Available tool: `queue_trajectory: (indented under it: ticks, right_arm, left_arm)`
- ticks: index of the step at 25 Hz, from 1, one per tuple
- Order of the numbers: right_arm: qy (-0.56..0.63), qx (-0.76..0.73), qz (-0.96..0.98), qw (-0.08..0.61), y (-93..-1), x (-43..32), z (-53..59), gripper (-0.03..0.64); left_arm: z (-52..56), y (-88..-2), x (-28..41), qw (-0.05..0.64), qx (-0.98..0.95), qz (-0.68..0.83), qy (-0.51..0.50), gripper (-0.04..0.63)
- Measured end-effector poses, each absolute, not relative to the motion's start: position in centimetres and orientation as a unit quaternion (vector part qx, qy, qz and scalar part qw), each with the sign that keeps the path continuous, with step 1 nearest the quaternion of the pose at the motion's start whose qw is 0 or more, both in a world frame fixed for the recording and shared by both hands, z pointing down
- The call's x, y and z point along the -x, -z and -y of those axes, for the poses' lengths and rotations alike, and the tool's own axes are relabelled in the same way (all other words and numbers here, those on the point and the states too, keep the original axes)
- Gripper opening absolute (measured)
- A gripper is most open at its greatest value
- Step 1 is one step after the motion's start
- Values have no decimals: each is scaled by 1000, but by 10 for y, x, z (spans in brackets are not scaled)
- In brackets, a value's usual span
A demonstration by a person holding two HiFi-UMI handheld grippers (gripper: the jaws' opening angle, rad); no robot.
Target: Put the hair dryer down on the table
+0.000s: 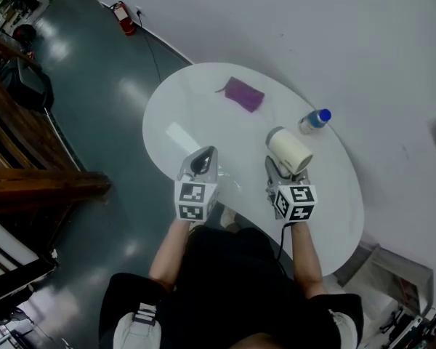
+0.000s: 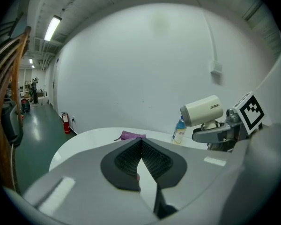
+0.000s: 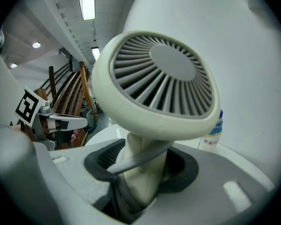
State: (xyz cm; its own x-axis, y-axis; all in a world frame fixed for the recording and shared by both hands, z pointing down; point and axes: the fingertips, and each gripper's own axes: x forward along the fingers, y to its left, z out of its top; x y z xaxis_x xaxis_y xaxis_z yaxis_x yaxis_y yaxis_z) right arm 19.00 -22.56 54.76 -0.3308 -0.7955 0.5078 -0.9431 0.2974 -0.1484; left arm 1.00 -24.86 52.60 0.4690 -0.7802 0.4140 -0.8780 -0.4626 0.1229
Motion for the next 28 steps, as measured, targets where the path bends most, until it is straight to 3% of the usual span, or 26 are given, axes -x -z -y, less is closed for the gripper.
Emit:
queue_trajectory:
  ticks: [28]
  right_arm:
    - [-255, -534, 750, 295, -682, -204, 252, 212]
  left_arm:
    - [260, -621, -25, 203, -818, 494, -213, 5]
